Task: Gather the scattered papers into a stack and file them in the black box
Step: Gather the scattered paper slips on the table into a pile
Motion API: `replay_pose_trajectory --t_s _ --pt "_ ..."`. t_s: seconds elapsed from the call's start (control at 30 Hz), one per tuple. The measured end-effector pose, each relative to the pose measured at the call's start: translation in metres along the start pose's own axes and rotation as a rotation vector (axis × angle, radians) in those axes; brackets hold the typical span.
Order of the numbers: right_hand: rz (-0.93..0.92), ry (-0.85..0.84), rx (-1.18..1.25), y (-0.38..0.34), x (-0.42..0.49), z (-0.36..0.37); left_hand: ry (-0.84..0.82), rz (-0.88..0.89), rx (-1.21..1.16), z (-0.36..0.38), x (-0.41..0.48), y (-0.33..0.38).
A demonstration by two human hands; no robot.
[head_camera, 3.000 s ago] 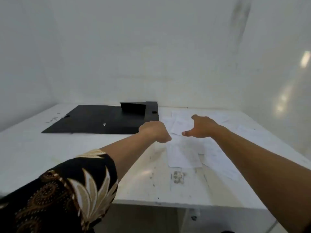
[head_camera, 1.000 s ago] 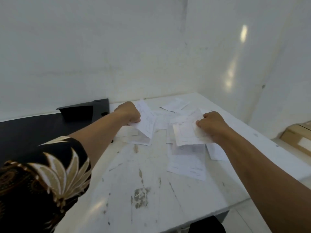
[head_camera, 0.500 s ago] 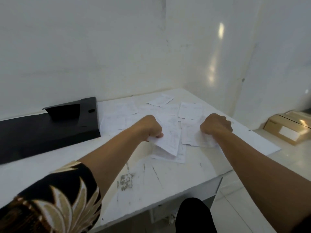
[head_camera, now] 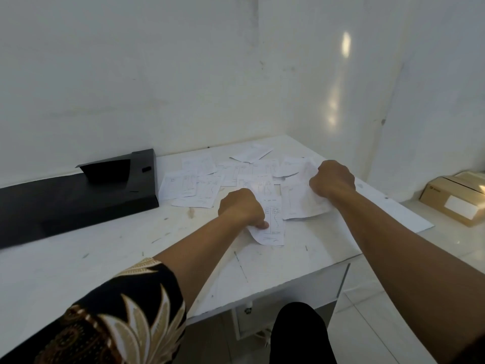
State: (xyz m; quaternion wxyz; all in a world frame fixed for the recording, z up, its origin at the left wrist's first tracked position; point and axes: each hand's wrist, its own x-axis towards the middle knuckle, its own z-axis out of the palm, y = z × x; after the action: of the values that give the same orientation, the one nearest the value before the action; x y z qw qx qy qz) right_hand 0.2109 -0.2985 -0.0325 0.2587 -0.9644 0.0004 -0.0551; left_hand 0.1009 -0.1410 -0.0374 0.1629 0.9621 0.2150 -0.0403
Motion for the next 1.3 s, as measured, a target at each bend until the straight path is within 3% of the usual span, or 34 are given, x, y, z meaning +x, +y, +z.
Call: replay_pose_trajectory --t_s 0.4,0.53,0.7,0.93,1.3 --pt "-0.087 0.018 -0.032 -0.038 0.004 -0.032 0.105 -0.034 0.015 -0.050 0.004 -0.038" --pt "-0.125 0.047 0.063 -0.060 0.005 -0.026 0.180 -0.111 -0.098 -0.072 0.016 -0.065" --pt "-0.050 -0.160 0.279 -0.080 -0.003 0.013 0.229 -0.193 -0.264 -0.078 0.030 -0.096" --pt "0.069 -0.190 0.082 -0.094 -0.012 0.066 0.269 -0.253 -0.333 -0.073 0.039 -0.136" --pt "0.031 -0.165 -0.051 -0.108 -0.010 0.078 0.272 -0.273 -0.349 -0.076 0.058 -0.157"
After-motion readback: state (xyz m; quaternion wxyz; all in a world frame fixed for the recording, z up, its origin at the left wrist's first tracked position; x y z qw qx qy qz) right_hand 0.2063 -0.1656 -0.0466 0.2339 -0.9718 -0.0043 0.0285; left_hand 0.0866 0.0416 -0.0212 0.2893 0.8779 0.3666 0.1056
